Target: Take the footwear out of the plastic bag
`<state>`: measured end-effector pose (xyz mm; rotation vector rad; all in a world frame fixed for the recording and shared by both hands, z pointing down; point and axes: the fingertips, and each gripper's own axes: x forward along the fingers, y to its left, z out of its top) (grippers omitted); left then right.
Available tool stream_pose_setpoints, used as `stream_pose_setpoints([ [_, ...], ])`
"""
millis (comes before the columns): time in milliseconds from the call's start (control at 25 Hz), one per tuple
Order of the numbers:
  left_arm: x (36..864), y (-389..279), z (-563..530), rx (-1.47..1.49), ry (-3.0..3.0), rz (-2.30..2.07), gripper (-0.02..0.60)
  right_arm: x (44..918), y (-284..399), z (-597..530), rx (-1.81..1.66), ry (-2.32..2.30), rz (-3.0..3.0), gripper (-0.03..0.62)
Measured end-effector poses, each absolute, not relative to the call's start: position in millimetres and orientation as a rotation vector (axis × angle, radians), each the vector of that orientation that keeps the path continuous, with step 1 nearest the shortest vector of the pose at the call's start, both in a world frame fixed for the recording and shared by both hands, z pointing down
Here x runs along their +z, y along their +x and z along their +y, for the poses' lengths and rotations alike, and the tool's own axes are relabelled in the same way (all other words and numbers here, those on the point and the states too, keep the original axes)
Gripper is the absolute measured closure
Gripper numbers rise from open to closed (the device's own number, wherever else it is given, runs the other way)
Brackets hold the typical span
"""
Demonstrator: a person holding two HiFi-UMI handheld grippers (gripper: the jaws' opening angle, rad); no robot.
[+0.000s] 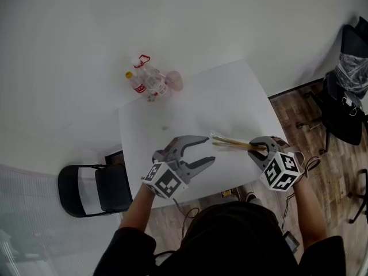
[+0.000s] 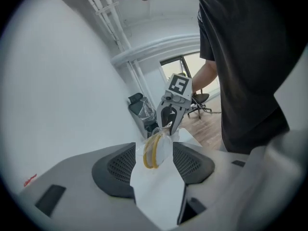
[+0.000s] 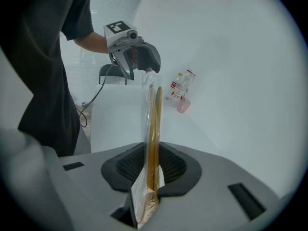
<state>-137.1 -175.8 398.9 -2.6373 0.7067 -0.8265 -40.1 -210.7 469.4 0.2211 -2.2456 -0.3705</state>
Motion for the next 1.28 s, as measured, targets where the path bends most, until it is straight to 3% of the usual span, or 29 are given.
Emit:
stream_pose_setpoints([
  [120, 393, -158, -186, -0.872, -2.628, 0.812, 0.333, 466, -30, -219, -0.347, 0.264, -2.258, 0.5],
  [160, 397, -164, -191, -0.937, -2.6, 0.846, 0.374, 463, -28, -218, -0.342, 0.265, -2.268, 0.5],
  [200, 402, -168, -197, -1.012, -2.57, 0.871, 0.506, 461, -27, -217, -0.346, 0.26, -2.275, 0.5],
  [280, 411, -168, -204, -1.13, -2.549, 0.88, 0.557, 456, -27, -214, -0.372, 0.245, -2.275, 0.5],
  [720, 406, -130, -199, -1.085, -2.706, 0.712, 0.539, 448, -26, -210, -0.423, 0.215, -2.261, 0.5],
  [800, 408, -127, -196, -1.11, -2.72, 0.659, 0.365, 446, -26, -211, -0.428, 0.215, -2.266, 0.5],
  [840, 408, -125, -195, -1.118, -2.725, 0.64, 0.348, 445, -27, -212, -0.431, 0.215, -2.269, 0.5],
  [1080, 407, -123, -199, -1.113, -2.686, 0.625, 0.362, 440, -31, -210, -0.47, 0.199, -2.276, 0.5],
  [1160, 404, -123, -198, -1.106, -2.668, 0.621, 0.429, 441, -32, -208, -0.489, 0.189, -2.266, 0.5],
  [1280, 404, -122, -197, -1.106, -2.653, 0.607, 0.465, 439, -33, -208, -0.498, 0.187, -2.265, 0.5],
])
